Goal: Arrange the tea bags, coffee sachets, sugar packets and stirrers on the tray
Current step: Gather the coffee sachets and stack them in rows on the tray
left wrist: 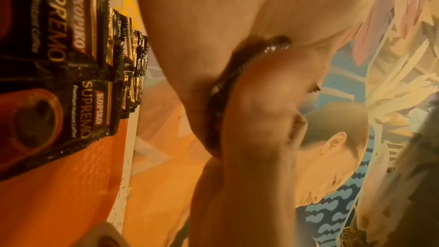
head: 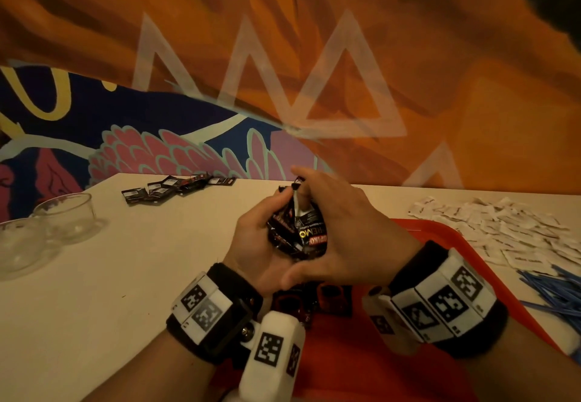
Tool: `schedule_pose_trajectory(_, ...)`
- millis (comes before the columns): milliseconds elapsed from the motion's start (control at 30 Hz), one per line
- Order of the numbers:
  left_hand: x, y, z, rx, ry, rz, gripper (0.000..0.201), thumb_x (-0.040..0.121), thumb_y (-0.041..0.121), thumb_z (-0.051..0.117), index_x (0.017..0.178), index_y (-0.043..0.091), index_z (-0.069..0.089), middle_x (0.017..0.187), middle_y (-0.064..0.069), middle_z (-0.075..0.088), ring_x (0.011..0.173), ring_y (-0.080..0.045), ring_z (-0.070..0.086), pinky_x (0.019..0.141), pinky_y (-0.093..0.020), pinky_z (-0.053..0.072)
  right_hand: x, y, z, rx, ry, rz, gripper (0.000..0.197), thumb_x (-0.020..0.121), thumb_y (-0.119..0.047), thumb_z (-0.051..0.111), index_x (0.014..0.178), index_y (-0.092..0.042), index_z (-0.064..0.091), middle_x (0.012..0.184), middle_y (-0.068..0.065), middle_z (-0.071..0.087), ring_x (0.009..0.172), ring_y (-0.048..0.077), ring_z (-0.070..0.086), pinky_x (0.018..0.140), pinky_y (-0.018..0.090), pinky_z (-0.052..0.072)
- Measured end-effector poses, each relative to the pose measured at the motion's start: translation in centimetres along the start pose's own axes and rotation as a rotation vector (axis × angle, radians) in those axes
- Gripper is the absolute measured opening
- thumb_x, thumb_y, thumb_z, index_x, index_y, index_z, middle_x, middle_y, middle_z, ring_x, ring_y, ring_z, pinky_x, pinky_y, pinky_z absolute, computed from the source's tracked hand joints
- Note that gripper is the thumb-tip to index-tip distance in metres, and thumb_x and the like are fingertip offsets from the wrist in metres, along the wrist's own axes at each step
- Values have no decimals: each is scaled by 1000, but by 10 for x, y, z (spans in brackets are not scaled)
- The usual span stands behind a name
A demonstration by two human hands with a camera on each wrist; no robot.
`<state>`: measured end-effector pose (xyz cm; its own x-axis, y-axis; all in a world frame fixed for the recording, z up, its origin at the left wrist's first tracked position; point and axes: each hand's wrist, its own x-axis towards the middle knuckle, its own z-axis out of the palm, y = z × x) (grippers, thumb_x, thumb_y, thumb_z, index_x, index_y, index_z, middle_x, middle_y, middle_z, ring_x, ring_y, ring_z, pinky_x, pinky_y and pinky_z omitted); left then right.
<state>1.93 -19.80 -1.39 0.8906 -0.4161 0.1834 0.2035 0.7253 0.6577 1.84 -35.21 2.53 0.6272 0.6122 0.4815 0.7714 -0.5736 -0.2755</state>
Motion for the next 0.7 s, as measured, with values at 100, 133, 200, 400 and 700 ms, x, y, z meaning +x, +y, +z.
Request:
schedule_pose_trajectory(100, 1, -2, 2, 34, 42, -16, 64, 92, 57, 51, 133, 9, 61, 131, -18, 62, 118, -33, 63, 101, -44, 51, 0, 4, -3, 27, -18, -18, 76, 52, -58, 88, 104, -34, 38, 115, -16, 50, 104, 2, 47, 91, 36, 45)
schedule_pose_trajectory(133, 2, -1, 1, 48, 37, -25, 69, 89, 62, 51, 133, 10, 61, 133, -18, 61, 120, -33, 62, 100, -44, 51, 1, 6, -2, 21, 18, -24, 72, 53, -51, 90, 97, -38, 34, 101, -20, 50, 91, -2, 46, 82, 29, 44)
schedule_pose_trajectory(200, 1, 3, -1, 25, 1, -54, 75, 83, 66, 54, 131, 9, 62, 133, -17, 60, 122, -34, 60, 101, -45, 50, 2, 6, -2, 20, 58, -14, 73, 53, -49, 92, 92, -40, 31, 88, -23, 47, 80, -5, 46, 70, 16, 35)
schedule_pose_trajectory(400, 1, 4, -2, 82, 9, -78, 60, 90, 57, 52, 122, 10, 71, 126, -16, 66, 115, -31, 66, 97, -41, 54, 0, 4, 2, -10, 3, -43, 77, 48, -66, 84, 96, -29, 37, 151, -7, 32, 133, 17, 40, 102, 43, 43)
schedule_pose_trajectory(700, 0, 4, -4, 63, -26, -110, 77, 88, 66, 48, 138, 9, 56, 135, -18, 55, 122, -34, 56, 106, -43, 40, 1, 6, 0, 14, 77, -33, 70, 54, -54, 87, 96, -27, 38, 139, 0, 45, 129, 21, 45, 99, 49, 45)
